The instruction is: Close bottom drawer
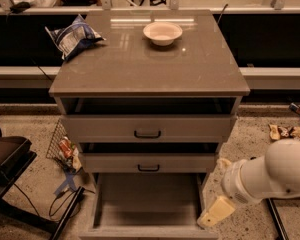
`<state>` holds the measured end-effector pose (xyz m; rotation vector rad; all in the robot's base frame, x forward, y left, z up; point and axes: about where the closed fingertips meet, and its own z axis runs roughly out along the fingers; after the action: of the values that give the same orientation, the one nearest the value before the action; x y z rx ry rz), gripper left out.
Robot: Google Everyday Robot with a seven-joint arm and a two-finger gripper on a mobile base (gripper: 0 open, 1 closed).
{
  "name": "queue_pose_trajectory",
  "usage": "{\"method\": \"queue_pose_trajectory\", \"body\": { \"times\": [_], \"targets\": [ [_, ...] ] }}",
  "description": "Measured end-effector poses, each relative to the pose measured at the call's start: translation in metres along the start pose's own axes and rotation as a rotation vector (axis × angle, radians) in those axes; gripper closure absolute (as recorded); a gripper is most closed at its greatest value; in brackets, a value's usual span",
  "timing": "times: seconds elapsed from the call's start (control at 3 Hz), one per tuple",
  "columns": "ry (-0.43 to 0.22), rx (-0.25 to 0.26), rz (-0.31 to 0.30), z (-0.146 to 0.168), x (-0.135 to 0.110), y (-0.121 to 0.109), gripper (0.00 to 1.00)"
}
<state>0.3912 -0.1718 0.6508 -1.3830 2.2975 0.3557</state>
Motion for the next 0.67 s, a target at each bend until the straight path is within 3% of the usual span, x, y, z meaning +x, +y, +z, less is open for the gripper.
{"method": "queue_pose_trajectory", "body": {
  "times": [0.33, 0.67],
  "targets": [
    [0.006, 0.003, 0.026, 0.055, 0.024, 0.010, 0.13],
    [0.024, 0.000, 0.064, 0.092, 0.041, 0.020, 0.36]
  ]
}}
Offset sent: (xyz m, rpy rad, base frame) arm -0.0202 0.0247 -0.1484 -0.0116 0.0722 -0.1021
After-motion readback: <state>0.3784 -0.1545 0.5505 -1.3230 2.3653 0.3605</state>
